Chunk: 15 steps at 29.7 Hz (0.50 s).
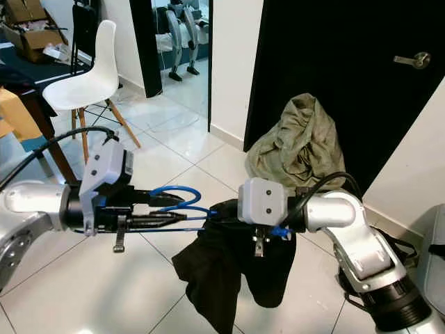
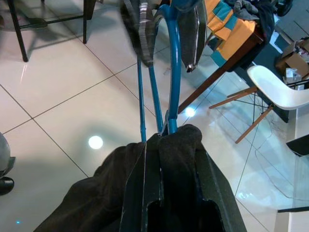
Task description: Hang hanger
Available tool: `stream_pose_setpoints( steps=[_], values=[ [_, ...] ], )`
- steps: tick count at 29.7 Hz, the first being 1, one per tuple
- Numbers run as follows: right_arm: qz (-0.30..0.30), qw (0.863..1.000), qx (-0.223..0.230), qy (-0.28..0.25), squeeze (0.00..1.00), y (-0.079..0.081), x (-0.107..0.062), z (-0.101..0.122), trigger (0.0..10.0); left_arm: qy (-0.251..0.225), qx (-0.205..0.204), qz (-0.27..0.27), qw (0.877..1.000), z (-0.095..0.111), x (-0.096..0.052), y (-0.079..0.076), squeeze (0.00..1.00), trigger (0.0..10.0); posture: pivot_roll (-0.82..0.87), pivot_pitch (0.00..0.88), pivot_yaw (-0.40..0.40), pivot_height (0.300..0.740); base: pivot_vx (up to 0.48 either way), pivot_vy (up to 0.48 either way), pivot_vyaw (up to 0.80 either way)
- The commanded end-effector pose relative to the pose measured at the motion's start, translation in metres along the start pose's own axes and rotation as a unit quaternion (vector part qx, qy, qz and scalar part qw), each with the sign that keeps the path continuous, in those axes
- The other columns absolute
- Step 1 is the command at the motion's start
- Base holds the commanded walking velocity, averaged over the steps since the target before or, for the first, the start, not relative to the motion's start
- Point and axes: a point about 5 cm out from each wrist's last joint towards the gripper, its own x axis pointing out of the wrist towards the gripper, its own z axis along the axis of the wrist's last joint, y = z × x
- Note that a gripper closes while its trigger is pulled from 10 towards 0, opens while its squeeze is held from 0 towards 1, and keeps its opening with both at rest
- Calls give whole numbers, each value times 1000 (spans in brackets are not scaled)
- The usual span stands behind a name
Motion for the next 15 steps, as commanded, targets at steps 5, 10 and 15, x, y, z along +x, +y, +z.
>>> stream_pose_setpoints(
  steps=[5, 10, 15],
  values=[
    [-31, 999, -2, -7, 0, -6, -5, 0, 0, 29, -2, 57, 998, -6, -20, 8, 0, 10000, -31, 195, -67, 740, 0, 0, 0],
    [-45, 999, 7, 6, 0, -8, -10, -6, 0, 35, -5, 95, 995, -3, -38, 16, 0, 10000, -27, 199, -70, 740, 0, 0, 0],
    [-78, 994, 35, 67, 0, -8, -19, -33, 0, 43, 7, 184, 982, 8, -76, 34, 0, 10000, -21, 208, -78, 740, 0, 0, 0]
  ],
)
